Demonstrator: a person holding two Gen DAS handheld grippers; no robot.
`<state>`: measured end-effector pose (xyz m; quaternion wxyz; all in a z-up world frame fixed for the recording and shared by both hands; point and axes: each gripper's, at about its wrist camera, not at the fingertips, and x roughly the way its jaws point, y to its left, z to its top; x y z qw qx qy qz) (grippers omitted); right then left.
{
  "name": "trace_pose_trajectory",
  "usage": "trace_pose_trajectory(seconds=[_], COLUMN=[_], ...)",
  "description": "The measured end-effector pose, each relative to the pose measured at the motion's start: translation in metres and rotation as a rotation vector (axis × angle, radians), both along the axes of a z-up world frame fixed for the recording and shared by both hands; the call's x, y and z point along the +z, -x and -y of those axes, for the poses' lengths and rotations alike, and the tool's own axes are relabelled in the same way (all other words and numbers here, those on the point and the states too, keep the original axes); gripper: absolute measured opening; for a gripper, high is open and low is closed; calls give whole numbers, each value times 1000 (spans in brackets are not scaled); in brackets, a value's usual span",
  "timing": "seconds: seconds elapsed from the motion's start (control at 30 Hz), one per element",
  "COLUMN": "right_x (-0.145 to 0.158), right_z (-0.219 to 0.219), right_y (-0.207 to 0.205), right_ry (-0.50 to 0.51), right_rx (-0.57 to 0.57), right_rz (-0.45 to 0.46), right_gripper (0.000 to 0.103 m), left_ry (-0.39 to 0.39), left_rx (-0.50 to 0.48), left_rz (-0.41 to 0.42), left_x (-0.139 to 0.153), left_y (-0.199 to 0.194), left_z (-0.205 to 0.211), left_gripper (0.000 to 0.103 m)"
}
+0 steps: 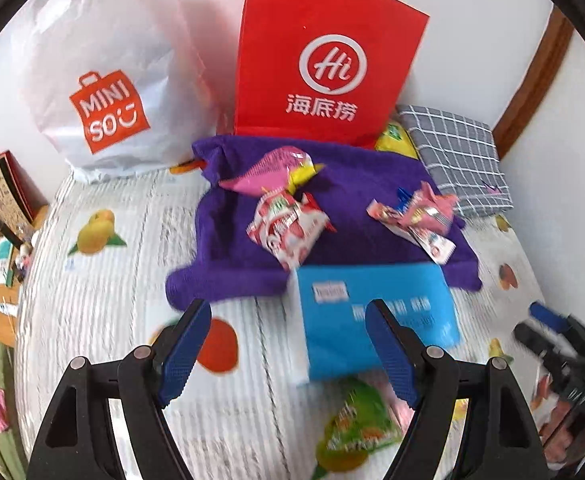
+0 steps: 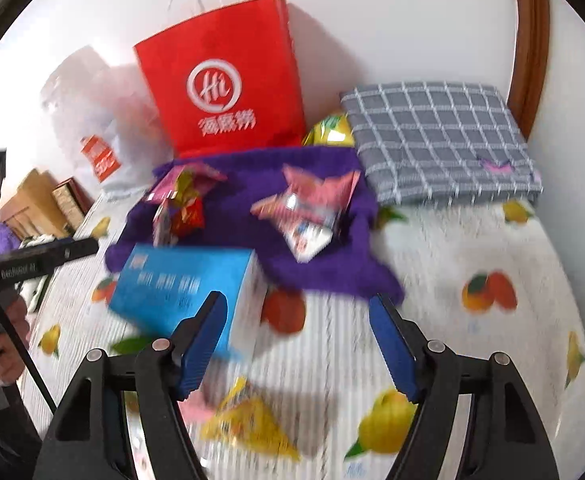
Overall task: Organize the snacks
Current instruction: 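Move both tools back toward the snacks beside the blue tissue pack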
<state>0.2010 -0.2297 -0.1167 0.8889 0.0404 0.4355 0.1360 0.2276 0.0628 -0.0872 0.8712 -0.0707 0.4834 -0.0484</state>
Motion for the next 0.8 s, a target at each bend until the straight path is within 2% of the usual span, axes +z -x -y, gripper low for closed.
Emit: trace_pose_trajectory(seconds=[0.23, 0.67, 0.73, 0.8], right_x=[-30, -74, -77, -79], right_z=[-13, -40, -41, -39], right_y=[41, 49, 49, 49], right_ry=[22, 77, 84, 69], right_rx=[73, 122, 119, 118], right_rz=[-17, -47, -47, -54], right_gripper=[76, 76, 74, 66], left_ry=[25, 2, -6, -11], left_rx=[-11, 29, 28, 26], left_rz=[-6, -24, -26, -28], left_x=[-8, -20, -23, -26], left_y=[37, 82, 87, 90], left_z=[4, -6, -4, -1], left_gripper=[78, 78, 78, 78])
